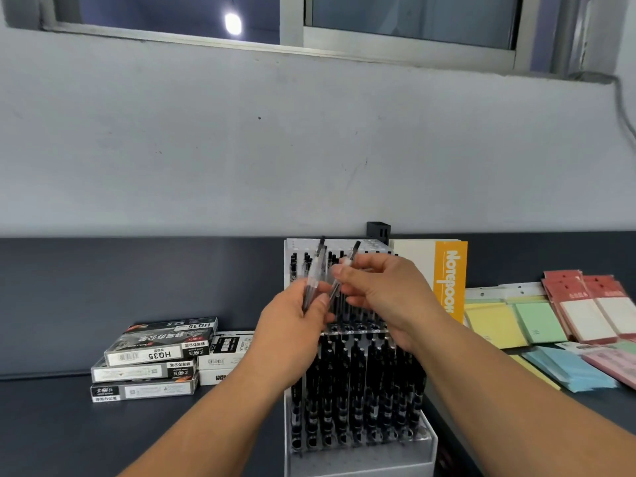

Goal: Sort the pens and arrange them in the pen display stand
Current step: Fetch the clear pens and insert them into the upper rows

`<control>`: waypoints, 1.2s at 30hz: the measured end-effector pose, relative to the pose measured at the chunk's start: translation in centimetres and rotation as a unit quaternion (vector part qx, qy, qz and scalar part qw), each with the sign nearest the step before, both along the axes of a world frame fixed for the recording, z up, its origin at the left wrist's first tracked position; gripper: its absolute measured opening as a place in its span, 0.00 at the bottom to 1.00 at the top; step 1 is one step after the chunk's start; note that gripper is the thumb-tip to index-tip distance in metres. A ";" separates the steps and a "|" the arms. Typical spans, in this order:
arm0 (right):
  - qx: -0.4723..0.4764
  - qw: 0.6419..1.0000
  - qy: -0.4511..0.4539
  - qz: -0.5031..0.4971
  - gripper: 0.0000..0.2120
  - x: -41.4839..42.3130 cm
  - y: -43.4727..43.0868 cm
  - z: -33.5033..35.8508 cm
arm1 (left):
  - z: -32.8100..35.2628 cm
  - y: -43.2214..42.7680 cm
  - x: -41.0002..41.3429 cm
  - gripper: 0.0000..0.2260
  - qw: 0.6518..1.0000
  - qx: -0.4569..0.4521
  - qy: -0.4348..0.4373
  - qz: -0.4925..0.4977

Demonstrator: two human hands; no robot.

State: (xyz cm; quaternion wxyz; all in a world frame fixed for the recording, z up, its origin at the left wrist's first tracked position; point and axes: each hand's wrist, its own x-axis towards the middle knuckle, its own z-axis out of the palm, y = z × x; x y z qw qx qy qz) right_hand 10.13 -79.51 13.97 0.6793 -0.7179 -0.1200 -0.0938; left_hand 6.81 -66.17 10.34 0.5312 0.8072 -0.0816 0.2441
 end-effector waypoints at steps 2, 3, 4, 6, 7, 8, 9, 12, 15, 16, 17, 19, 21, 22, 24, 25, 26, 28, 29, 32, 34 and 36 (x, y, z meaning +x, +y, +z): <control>-0.027 0.997 -0.054 -0.043 0.10 0.3 -0.1 0.3 | 0.0 0.5 0.2 0.06 0.999 0.012 -0.022 0.044; -0.052 0.993 -0.084 -0.065 0.09 0.6 -0.2 0.4 | -0.1 0.7 0.3 0.06 0.998 0.006 -0.030 0.052; -0.083 0.987 -0.111 -0.082 0.09 0.9 -0.2 0.4 | -0.2 0.9 0.4 0.06 0.998 0.000 -0.034 0.057; -0.154 0.972 -0.144 -0.100 0.13 1.2 0.1 0.3 | -0.3 1.1 0.4 0.06 0.998 -0.003 -0.032 0.061; -0.187 0.965 -0.152 -0.103 0.14 1.3 0.2 0.1 | -0.3 1.1 0.4 0.06 0.998 -0.003 -0.026 0.058; -0.215 0.959 -0.156 -0.099 0.15 1.3 0.5 -0.2 | -0.4 1.2 0.5 0.06 0.998 -0.002 -0.020 0.056; -0.239 0.954 -0.158 -0.092 0.14 1.4 0.8 -0.4 | -0.5 1.2 0.5 0.06 0.998 -0.002 -0.016 0.053; -0.310 0.935 -0.153 -0.075 0.13 1.7 1.4 -1.2 | -0.6 1.4 0.6 0.07 0.999 -0.037 -0.006 0.035; -0.320 0.934 -0.133 -0.088 0.10 2.1 1.6 -1.6 | -0.6 1.6 0.5 0.05 0.998 -0.063 -0.001 0.022; -0.321 0.934 -0.129 -0.093 0.08 2.2 1.6 -1.7 | -0.6 1.6 0.5 0.05 0.998 -0.065 0.000 0.020; -0.326 0.932 -0.125 -0.098 0.06 2.3 1.7 -1.8 | -0.6 1.6 0.5 0.06 0.997 -0.069 0.002 0.018; -0.340 0.927 -0.121 -0.105 0.04 2.4 1.9 -1.9 | -0.6 1.7 0.4 0.07 0.997 -0.072 0.004 0.018; -0.350 0.921 -0.128 -0.112 0.04 2.2 2.2 -1.9 | -0.7 1.6 0.3 0.09 0.997 -0.072 0.004 0.023; -0.354 0.919 -0.132 -0.116 0.04 2.1 2.3 -1.8 | -0.7 1.6 0.2 0.09 0.997 -0.074 0.003 0.022; -0.361 0.915 -0.134 -0.118 0.05 2.1 2.4 -1.7 | -0.7 1.5 0.2 0.09 0.997 -0.078 0.001 0.017; -0.364 0.915 -0.130 -0.118 0.05 2.1 2.4 -1.7 | -0.8 1.5 0.2 0.09 0.997 -0.078 0.001 0.016; -0.366 0.915 -0.126 -0.117 0.05 2.1 2.2 -1.7 | -0.8 1.5 0.2 0.09 0.997 -0.077 0.000 0.014; -0.354 0.920 -0.127 -0.113 0.05 1.7 1.7 -1.5 | -0.7 1.5 0.1 0.08 0.997 -0.079 -0.004 0.004; -0.328 0.929 -0.131 -0.112 0.05 1.4 1.4 -1.3 | -0.6 1.5 0.1 0.09 0.997 -0.079 -0.006 -0.002; -0.138 0.986 -0.081 -0.049 0.10 0.2 0.7 -0.4 | -0.2 1.1 0.0 0.09 0.997 -0.065 0.000 -0.028; -0.045 0.997 -0.003 0.055 0.12 -0.5 0.4 0.3 | 0.0 0.4 0.0 0.08 0.996 -0.069 0.004 -0.064; -0.006 0.990 0.037 0.138 0.10 -0.8 -0.1 0.6 | 0.0 -0.4 0.1 0.08 0.992 -0.081 0.000 -0.099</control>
